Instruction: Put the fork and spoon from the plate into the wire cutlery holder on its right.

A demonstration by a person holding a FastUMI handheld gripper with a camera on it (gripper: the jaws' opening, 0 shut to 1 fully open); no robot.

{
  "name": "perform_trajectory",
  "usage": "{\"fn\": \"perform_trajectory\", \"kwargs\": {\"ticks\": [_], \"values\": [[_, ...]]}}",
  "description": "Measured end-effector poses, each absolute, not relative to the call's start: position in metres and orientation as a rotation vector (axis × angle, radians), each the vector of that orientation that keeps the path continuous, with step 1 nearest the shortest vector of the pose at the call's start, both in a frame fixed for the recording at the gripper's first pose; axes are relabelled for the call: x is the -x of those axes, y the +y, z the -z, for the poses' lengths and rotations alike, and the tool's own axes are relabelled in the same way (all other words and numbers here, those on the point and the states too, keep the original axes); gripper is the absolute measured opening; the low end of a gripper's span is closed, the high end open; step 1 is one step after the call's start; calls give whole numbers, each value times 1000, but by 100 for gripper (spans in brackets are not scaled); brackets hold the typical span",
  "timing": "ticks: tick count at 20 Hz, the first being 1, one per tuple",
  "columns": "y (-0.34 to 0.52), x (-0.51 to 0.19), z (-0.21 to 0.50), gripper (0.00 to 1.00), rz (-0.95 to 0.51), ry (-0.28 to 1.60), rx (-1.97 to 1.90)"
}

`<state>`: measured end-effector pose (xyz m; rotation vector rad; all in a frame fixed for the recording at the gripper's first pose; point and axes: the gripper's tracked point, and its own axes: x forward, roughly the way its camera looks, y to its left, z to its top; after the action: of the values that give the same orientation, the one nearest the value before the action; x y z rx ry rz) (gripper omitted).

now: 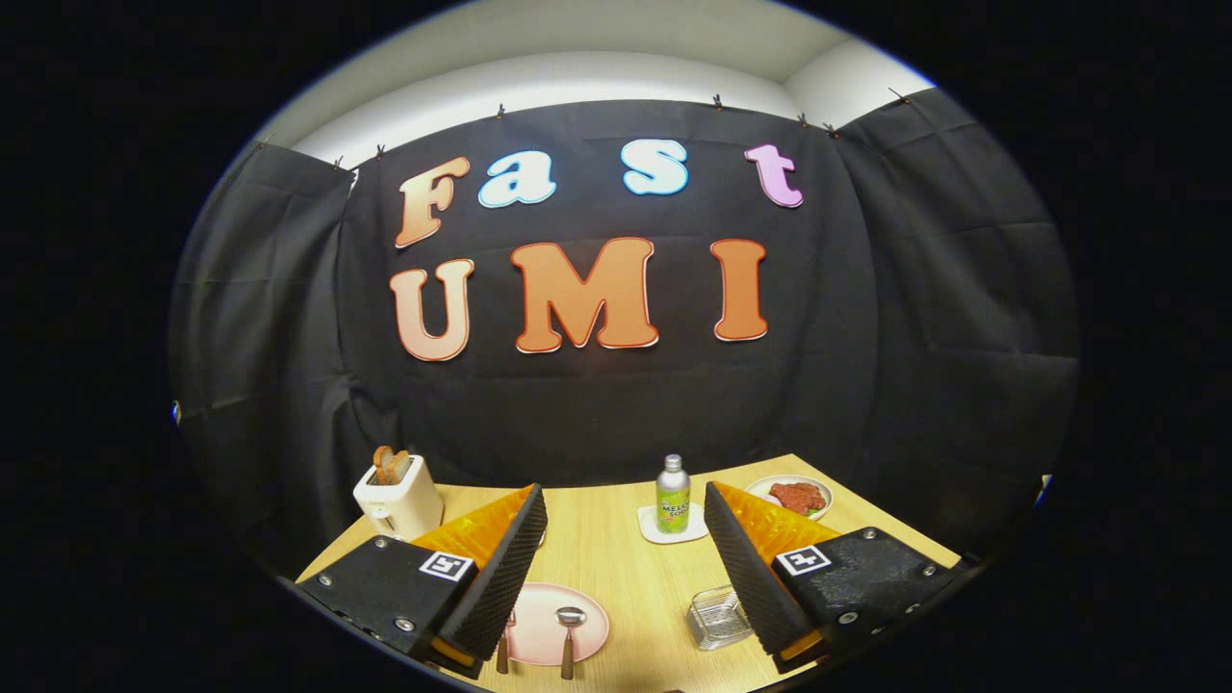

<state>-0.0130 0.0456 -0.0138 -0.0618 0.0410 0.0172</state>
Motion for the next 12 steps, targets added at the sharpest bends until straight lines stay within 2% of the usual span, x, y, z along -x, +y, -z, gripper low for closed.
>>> {"fn": "perform_trajectory", "kwargs": {"ticks": [7,12], "values": [[73,6,19,98,-108,66,-26],[75,3,30,98,-92,78,75]]}}
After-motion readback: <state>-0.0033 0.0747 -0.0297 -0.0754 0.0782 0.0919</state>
